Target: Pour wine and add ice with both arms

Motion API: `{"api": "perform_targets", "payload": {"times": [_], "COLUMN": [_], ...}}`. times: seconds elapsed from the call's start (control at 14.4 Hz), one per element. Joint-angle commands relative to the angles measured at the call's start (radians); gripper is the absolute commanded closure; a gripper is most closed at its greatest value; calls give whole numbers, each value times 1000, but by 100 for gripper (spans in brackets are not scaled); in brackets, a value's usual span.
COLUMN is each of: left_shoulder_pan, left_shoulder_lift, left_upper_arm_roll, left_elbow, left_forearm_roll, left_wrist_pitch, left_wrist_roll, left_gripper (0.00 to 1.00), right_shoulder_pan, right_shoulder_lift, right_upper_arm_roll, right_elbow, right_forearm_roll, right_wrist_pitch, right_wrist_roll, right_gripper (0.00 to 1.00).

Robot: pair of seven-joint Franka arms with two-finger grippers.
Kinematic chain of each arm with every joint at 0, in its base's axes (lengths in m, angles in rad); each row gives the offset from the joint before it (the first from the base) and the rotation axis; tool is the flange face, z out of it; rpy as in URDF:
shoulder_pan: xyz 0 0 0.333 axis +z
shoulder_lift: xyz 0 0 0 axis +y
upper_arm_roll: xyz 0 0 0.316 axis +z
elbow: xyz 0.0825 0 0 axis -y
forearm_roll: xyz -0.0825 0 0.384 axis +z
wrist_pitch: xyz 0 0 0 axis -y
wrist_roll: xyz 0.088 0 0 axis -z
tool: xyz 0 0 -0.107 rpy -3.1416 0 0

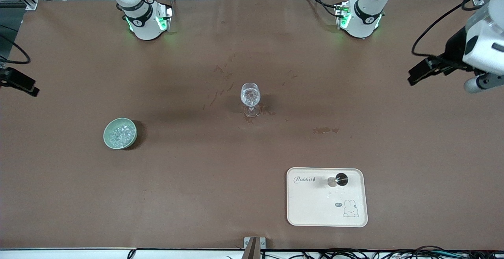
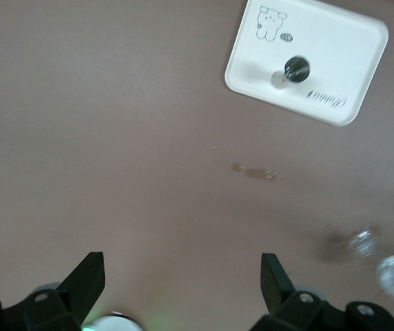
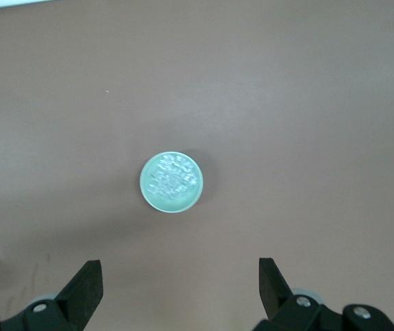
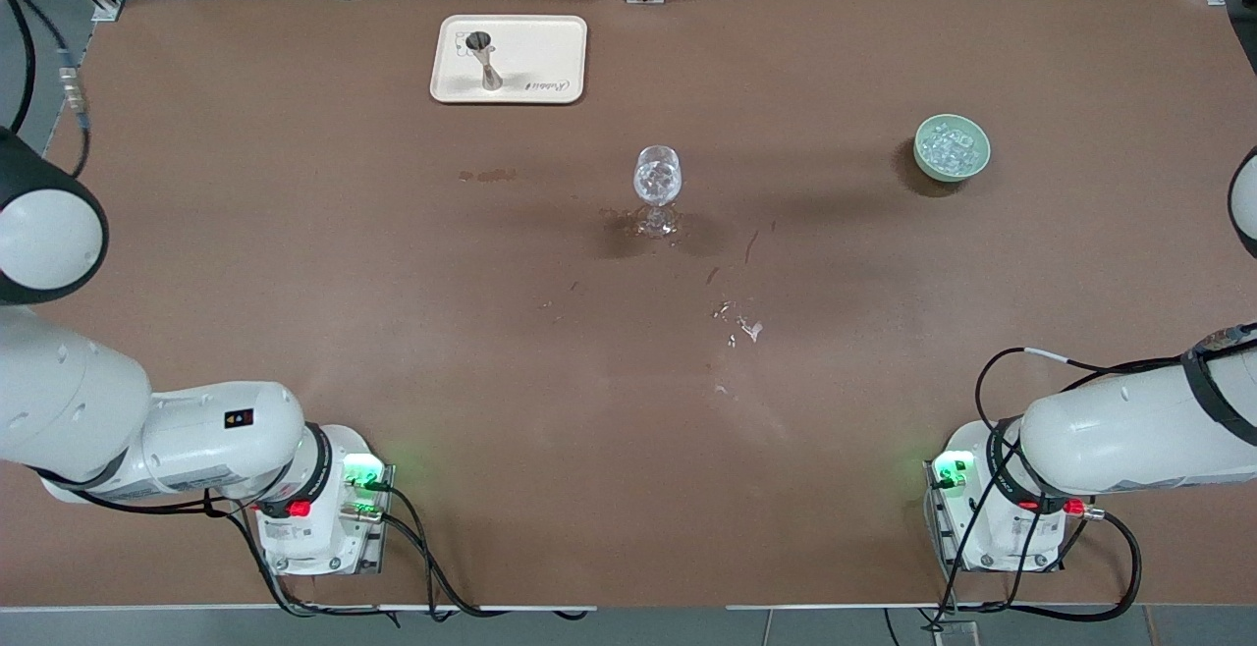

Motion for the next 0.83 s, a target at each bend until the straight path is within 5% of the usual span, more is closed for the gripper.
{"api": "perform_targets", "payload": {"times": [0.0,0.56,0.76], "left_shoulder_pan": [-81,-81,-75], "left_shoulder_lift": [-93,-243,-253], "left_upper_arm_roll": [129,135,134], "left_elbow": [-101,-307,-312], "left_forearm_roll": [1,1,1], "left_wrist_pitch": [-7,82,81], "left_wrist_roll": [144,256,277], "left_gripper": [0,0,0], "right_shoulder_pan": [-11,-13,-51], "right_shoulder_lift": [-106,-133,-133], "right_upper_arm_roll": [8,9,37], "right_elbow": [-144,-160,-155], "right_forearm_roll": [0,12,14], "right_wrist_pitch": [36,67,67], "right_wrist_roll": [-27,-34,-36], "right_gripper": [0,0,0]}}
